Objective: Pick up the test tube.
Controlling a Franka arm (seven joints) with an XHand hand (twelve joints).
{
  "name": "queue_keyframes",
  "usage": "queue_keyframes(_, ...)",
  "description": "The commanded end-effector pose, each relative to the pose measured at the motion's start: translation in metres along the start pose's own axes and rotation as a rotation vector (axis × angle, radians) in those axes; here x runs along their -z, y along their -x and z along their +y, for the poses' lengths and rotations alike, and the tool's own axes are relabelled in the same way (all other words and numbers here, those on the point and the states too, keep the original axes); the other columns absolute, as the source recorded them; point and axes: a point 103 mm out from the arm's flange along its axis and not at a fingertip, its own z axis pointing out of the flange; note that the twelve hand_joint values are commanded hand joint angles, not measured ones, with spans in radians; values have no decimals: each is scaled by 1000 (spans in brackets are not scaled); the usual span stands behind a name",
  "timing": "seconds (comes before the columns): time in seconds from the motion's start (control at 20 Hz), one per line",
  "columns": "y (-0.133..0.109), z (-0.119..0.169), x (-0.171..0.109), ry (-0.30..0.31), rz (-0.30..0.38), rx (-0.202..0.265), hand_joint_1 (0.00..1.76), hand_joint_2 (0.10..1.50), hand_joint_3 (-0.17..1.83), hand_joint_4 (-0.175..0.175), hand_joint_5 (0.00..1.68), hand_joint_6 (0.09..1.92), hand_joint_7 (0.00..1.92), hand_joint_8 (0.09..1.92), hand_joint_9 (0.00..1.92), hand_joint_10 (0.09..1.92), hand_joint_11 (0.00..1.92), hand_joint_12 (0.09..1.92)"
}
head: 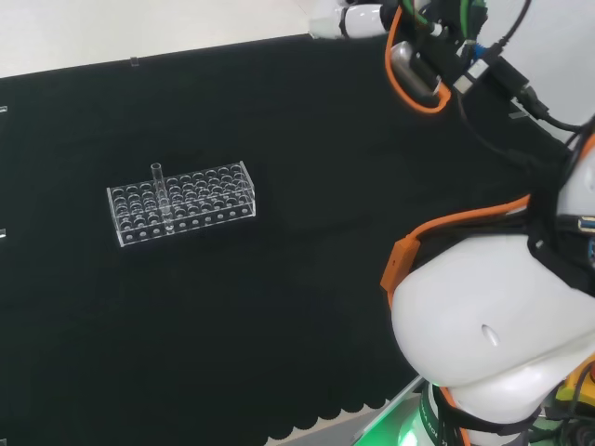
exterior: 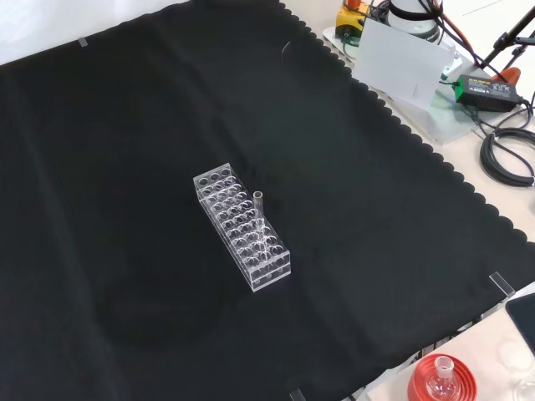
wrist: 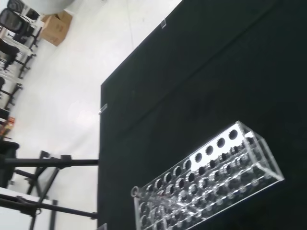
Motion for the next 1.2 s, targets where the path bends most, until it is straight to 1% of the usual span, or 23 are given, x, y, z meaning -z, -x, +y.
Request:
queue_keyframes(0.05,13,14,-31,-48,111,-1,681,781,481,-16,306,172,215,717,140,901,0,1363)
queue_keyframes(0.25,19,20,-53,-89,151,-20,689,780,481,-16,315,171,222,718,147,903,0,1364)
queue_keyframes(0.45,20,25,-74,-134,163,-28,691,779,481,-17,320,170,227,718,152,904,0,1364)
queue_keyframes(0.65,16,32,-95,-182,150,-24,694,778,482,-17,327,169,232,718,155,903,0,1365)
queue_keyframes(0.85,11,40,-114,-243,130,-13,700,776,483,-17,355,178,240,719,158,902,0,1365)
queue_keyframes(1.2,0,56,-143,-338,72,17,707,773,485,-21,377,183,254,720,163,901,0,1366)
